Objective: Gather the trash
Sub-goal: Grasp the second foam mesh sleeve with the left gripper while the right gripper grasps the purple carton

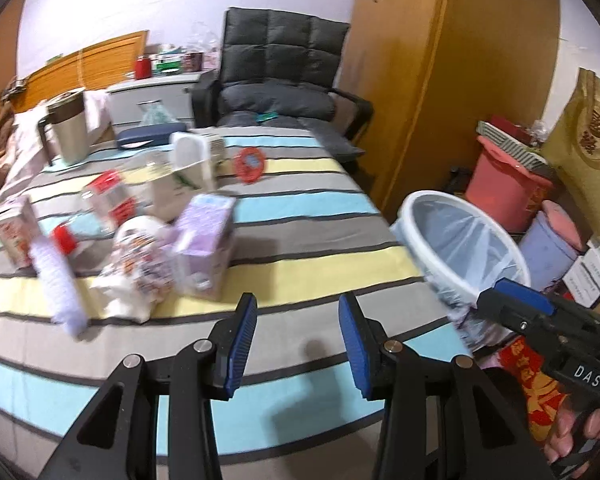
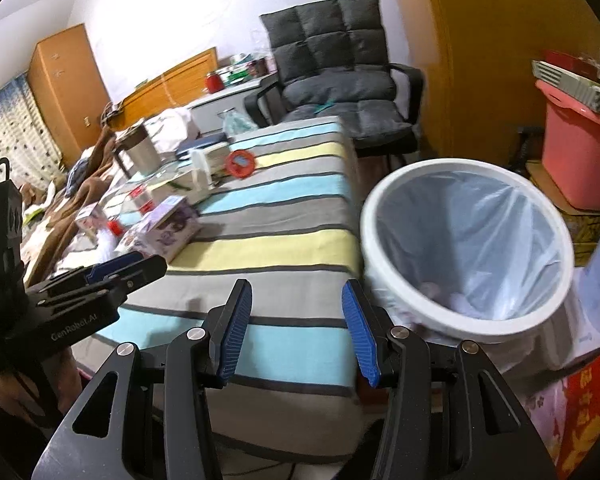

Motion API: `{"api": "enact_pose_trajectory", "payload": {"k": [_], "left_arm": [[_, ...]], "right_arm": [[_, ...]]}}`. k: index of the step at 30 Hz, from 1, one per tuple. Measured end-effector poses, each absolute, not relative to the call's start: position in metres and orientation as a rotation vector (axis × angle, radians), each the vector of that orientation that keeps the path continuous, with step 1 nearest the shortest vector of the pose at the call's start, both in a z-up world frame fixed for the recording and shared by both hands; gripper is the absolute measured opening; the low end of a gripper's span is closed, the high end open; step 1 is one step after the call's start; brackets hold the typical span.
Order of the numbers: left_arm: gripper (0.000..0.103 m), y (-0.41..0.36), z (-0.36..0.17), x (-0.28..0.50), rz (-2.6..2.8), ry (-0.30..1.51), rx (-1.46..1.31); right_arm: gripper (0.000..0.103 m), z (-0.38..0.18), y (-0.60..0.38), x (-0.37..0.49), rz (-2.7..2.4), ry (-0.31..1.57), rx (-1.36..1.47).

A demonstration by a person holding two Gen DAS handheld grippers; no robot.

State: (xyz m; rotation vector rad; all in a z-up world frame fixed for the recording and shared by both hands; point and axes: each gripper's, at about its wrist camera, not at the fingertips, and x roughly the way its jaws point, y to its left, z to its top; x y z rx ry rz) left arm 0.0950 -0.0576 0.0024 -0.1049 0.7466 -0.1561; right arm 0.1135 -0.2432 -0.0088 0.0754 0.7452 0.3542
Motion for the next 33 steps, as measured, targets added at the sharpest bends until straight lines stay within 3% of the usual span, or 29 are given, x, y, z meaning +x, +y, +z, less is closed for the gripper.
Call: {"api": "enact_pose_trajectory", "payload": {"k": [24,27,33], "left_arm": [[0.044,0.071,-0.007,0.086,0.136,0.728,-0.247],[0.044,0.088,-0.012,0.094,0.172,0.733,-0.279],[0.045,0.103,-0.023,0.11,0.214,0.751,-0.329]], "right_arm": [[0.05,-0.008,-0.143,0.134,0.5,0.756,0.039],[0.058,-0.008,-0.131,0.139,0.509,0.751,0.038],[0.059,-0.009,-0.108,0.15,0.516,0.749,0.023]]}}
